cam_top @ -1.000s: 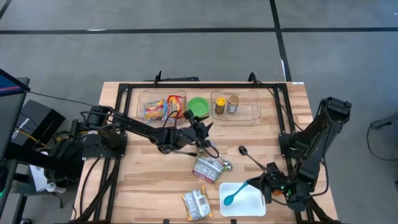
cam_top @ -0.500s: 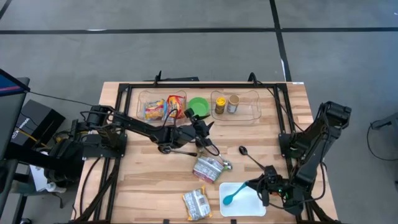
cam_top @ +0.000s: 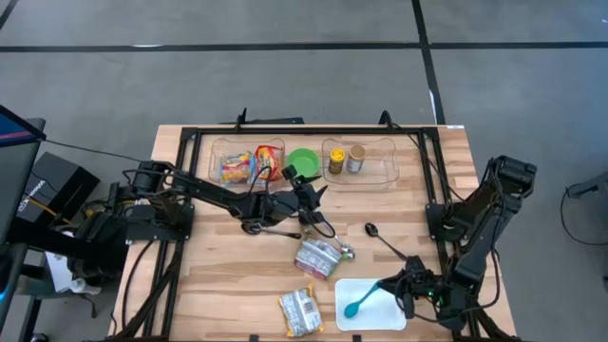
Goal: Pick & Place Food Item
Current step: Put the blue serving spoon in the white bin
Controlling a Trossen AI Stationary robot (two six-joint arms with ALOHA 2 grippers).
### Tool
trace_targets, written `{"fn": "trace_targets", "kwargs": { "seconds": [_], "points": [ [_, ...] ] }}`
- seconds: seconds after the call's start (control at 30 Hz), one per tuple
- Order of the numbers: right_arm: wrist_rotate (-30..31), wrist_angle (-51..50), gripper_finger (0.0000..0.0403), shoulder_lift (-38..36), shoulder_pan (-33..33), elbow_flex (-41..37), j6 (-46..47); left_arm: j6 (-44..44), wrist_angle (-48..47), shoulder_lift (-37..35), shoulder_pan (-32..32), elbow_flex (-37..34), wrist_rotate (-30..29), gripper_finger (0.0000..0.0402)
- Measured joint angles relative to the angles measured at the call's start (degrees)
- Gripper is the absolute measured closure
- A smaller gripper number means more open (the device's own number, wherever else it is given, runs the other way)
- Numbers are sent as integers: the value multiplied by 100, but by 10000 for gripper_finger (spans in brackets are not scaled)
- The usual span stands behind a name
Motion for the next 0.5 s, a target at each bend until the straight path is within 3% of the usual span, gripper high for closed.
{"fn": "trace_targets", "kwargs": {
  "seconds": [0.27,0.5],
  "points": [
    [-163,-17,348,-2,-2,0,1,0,-1,0,9,0,-1,252],
    [-186,-94,341,-4,-2,0,4,1,22,0,9,0,-2,252]
  ]
}}
